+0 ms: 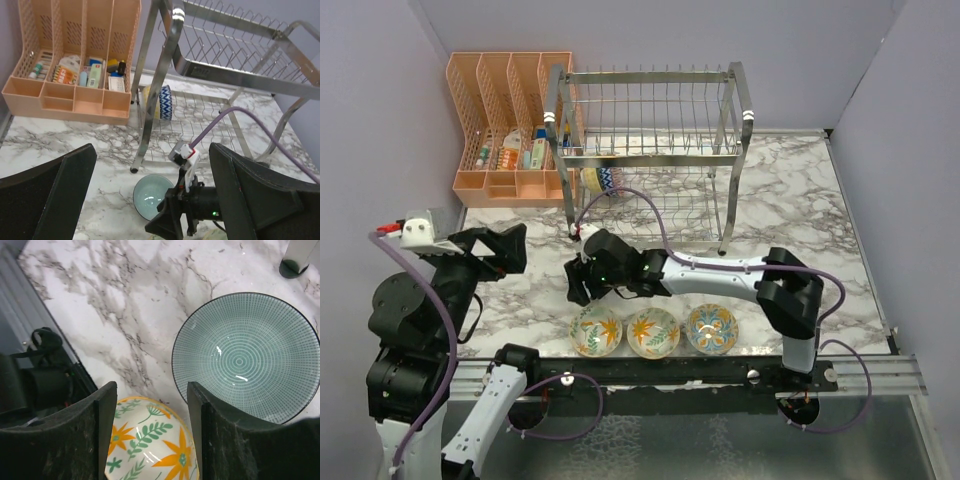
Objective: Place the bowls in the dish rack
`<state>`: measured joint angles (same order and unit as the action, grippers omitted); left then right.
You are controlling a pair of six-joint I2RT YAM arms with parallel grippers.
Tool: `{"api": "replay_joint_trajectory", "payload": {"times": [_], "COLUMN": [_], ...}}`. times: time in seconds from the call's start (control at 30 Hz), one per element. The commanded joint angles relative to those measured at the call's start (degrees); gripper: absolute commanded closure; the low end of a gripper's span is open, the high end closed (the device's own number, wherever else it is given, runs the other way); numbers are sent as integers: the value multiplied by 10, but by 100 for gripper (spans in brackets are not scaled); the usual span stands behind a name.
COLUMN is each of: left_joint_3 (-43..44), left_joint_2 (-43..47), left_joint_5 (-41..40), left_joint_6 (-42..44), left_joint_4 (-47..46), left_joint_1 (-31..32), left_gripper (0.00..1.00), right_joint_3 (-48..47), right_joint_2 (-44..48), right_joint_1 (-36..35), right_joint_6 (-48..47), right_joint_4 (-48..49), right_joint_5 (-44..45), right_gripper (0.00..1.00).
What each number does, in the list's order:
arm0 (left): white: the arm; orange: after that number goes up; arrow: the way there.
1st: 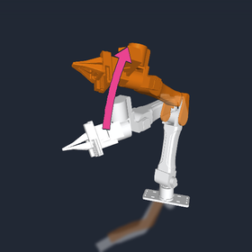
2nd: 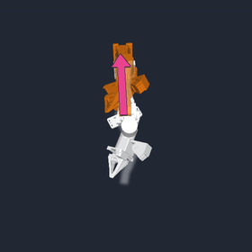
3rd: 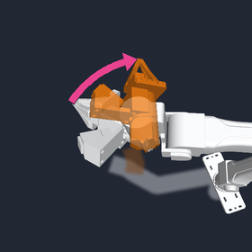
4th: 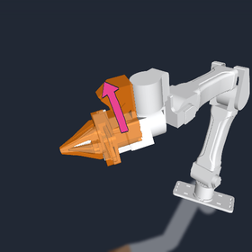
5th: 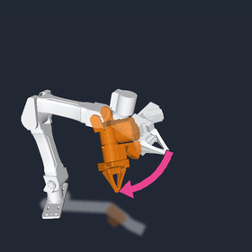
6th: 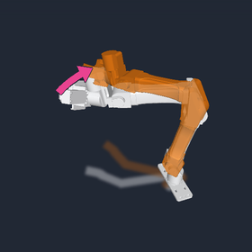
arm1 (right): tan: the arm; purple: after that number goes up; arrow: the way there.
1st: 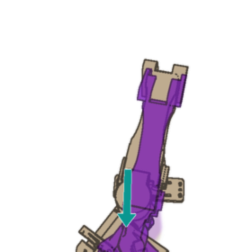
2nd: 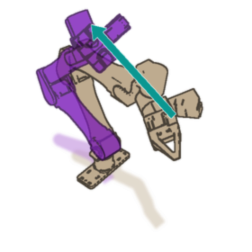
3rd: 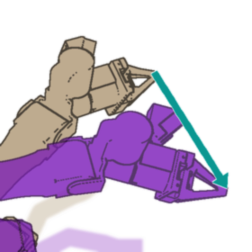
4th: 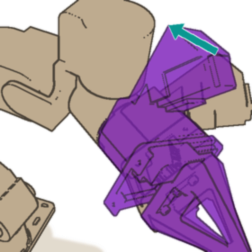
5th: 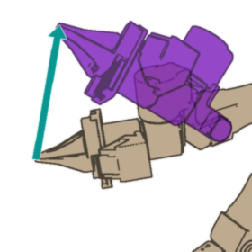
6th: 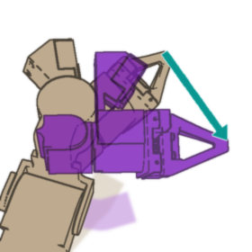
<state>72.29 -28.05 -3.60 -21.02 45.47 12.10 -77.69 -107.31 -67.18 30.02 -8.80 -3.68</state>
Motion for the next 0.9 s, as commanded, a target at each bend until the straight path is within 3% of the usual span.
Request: {"api": "replay_joint_trajectory", "payload": {"times": [0.0, 0.47, 0.73, 0.87], "left_joint_3": [38, 20, 14, 8], "left_joint_2": [11, 42, 47, 49], "left_joint_5": [-57, -65, -70, -69], "left_joint_6": [10, 14, 17, 16], "left_joint_4": [10, -2, 2, 1], "left_joint_1": [1, 1, 1, 1], "left_gripper": [1, 1, 1, 1], "right_joint_3": [-55, -166, -175, -175], "right_joint_2": [-45, -156, -181, -186], "right_joint_1": [-8, -36, -56, -59], "right_joint_6": [-35, -77, -83, -81], "right_joint_4": [-63, -123, -135, -138], "right_joint_5": [57, 147, 211, 251], "right_gripper": [41, 47, 50, 60]}}
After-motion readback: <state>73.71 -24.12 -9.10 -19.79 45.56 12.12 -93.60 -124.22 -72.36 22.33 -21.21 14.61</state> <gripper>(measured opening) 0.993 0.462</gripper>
